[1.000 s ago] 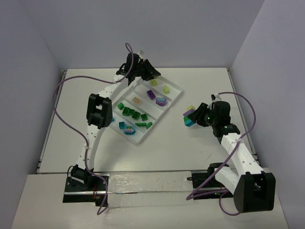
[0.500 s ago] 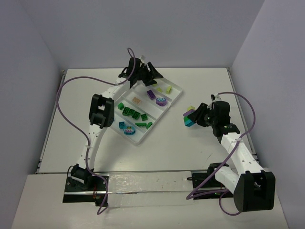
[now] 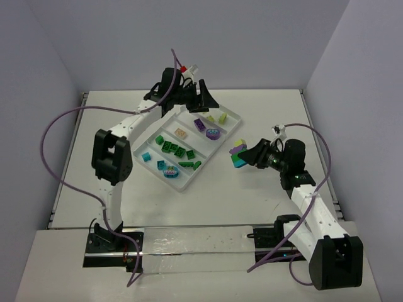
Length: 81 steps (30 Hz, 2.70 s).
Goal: Sort the legos into containers by color
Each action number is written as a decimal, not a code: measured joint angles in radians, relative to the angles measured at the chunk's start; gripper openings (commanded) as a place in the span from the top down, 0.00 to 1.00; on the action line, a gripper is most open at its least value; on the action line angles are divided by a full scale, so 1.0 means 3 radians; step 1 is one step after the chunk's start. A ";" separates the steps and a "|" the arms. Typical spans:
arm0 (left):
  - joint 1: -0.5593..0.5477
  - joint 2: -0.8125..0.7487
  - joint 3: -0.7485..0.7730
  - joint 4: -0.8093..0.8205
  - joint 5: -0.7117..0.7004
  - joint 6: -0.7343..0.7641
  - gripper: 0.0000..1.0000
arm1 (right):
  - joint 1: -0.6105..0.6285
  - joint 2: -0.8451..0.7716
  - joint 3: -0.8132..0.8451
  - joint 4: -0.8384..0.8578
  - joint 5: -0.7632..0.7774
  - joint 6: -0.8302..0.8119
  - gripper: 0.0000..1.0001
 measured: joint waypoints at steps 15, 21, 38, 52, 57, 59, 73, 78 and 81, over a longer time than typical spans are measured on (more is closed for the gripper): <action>-0.0167 -0.1424 -0.1648 -0.0088 0.1226 0.1209 0.12 | 0.0322 -0.0061 -0.0213 0.0944 -0.1221 0.0211 1.00; -0.0293 -0.1422 -0.1939 0.0058 0.1674 0.1283 0.14 | 0.0479 -0.0060 -0.0174 0.0957 -0.1326 0.0173 1.00; -0.0530 -0.1345 -0.1883 0.0234 0.2078 0.1301 0.32 | 0.0661 0.0089 -0.0023 0.0867 -0.1350 -0.0004 1.00; -0.0554 -0.1281 -0.1864 0.0272 0.2144 0.1420 0.90 | 0.0679 0.0098 0.0008 0.0773 -0.1394 -0.0051 1.00; -0.0548 -0.1257 -0.1820 0.0227 0.2143 0.1477 1.00 | 0.0680 0.0101 0.0032 0.0705 -0.1359 -0.0095 1.00; -0.0518 -0.1234 -0.1812 0.0247 0.2134 0.1468 1.00 | 0.0680 0.0102 0.0056 0.0612 -0.1251 -0.0128 1.00; -0.0113 -0.0456 -0.0943 0.0861 0.1686 0.0472 1.00 | 0.0618 -0.0078 0.0148 -0.0204 0.0521 -0.0235 1.00; -0.0131 -0.0083 -0.0574 0.1000 0.1595 0.0207 1.00 | 0.0607 -0.0056 0.0202 -0.0495 0.1063 -0.0252 1.00; -0.0130 -0.0035 -0.0582 0.1013 0.1564 0.0111 1.00 | 0.0605 0.0132 0.0320 -0.0699 0.1364 -0.0290 0.99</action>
